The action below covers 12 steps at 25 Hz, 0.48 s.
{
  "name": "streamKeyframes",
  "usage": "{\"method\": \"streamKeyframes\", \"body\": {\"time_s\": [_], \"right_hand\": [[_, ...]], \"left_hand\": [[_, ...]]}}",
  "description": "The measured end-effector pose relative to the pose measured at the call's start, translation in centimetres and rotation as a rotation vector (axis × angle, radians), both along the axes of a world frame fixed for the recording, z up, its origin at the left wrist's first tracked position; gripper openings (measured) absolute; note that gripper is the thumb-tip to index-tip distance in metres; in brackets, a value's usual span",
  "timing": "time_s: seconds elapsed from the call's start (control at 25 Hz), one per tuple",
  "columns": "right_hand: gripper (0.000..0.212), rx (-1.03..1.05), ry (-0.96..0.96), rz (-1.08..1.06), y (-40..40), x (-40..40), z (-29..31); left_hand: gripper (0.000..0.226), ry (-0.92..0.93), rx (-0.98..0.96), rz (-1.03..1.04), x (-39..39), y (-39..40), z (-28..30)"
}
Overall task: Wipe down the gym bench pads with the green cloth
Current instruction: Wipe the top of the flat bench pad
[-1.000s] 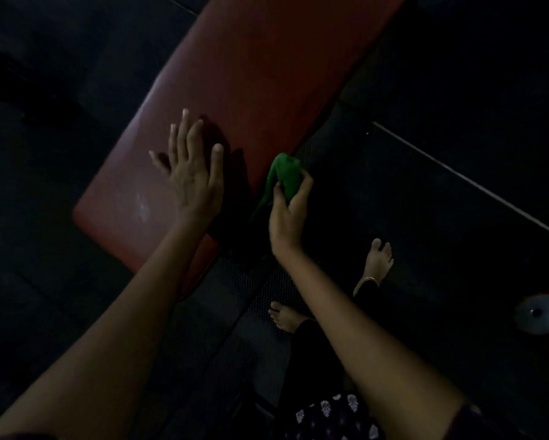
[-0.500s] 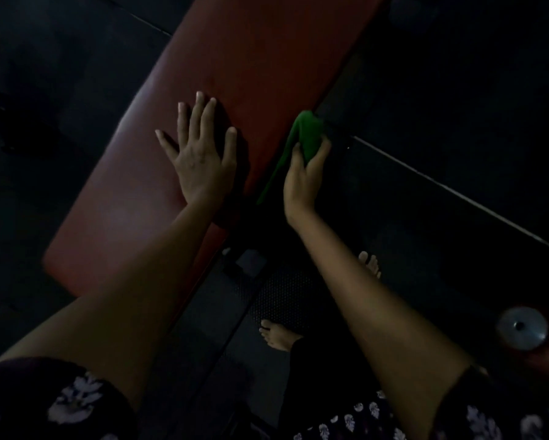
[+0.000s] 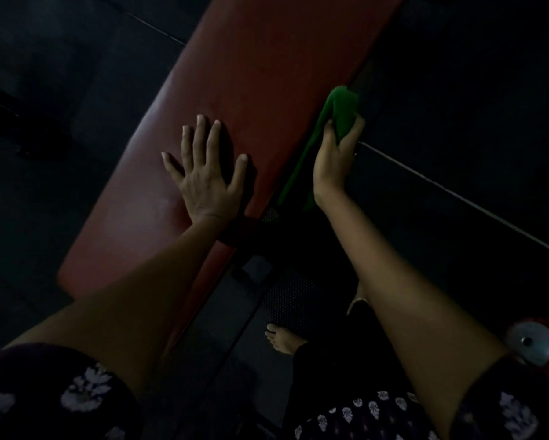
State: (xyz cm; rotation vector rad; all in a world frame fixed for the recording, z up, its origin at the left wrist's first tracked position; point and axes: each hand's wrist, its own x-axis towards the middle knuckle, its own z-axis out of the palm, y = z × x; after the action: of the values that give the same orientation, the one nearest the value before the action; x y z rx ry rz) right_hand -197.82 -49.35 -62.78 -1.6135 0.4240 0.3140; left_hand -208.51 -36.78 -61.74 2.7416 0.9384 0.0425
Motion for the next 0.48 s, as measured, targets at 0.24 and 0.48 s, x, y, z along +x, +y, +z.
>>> {"method": "streamKeyframes", "body": {"time_s": [0.24, 0.48], "right_hand": [[0.051, -0.101, -0.089, 0.251, -0.7, -3.9, 0.0], [0.048, -0.15, -0.06, 0.138, -1.2, 4.4, 0.2]], "left_hand": [[0.069, 0.012, -0.014, 0.006, 0.1, -0.1, 0.7], [0.052, 0.035, 0.05, 0.098, 5.3, 0.0, 3.0]]}}
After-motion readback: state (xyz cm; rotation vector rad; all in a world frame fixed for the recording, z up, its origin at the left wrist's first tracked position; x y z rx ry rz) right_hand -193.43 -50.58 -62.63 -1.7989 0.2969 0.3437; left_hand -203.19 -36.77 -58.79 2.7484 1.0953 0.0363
